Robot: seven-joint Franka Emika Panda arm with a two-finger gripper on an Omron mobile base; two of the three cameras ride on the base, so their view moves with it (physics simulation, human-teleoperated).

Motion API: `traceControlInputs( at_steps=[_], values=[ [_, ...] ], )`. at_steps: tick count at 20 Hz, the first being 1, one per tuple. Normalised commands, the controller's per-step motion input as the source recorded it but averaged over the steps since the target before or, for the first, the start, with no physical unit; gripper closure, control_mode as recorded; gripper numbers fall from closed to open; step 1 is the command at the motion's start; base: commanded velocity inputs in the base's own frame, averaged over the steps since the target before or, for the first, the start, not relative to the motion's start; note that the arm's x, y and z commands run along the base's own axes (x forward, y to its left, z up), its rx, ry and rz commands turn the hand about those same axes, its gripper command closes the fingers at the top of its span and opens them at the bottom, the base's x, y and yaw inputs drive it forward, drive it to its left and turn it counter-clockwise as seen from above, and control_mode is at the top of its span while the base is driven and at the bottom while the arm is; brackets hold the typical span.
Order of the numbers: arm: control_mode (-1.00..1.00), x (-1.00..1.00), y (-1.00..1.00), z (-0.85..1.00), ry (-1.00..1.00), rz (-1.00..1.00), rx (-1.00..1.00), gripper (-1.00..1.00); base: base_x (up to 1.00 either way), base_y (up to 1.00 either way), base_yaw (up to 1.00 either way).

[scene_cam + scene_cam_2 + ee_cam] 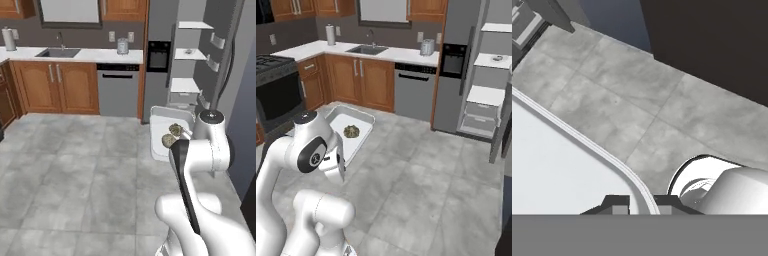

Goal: Place two dumplings into each of the tupperware containers and then place the containers in the fridge.

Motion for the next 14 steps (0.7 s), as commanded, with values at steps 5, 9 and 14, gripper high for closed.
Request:
traceControlInputs(
  at_steps=[5,9,14],
  values=[
    [1.00,0.00,0.00,0.00,0.00,0.00,0.00,1.00,1.00,-0.34,-0.22],
    [1.00,0.00,0.00,0.00,0.00,0.00,0.00,1.00,1.00,-0.42,-0.20],
    [1.00,0.00,0.00,0.00,0.00,0.00,0.00,1.00,1.00,-0.56,-0.17]
  ],
)
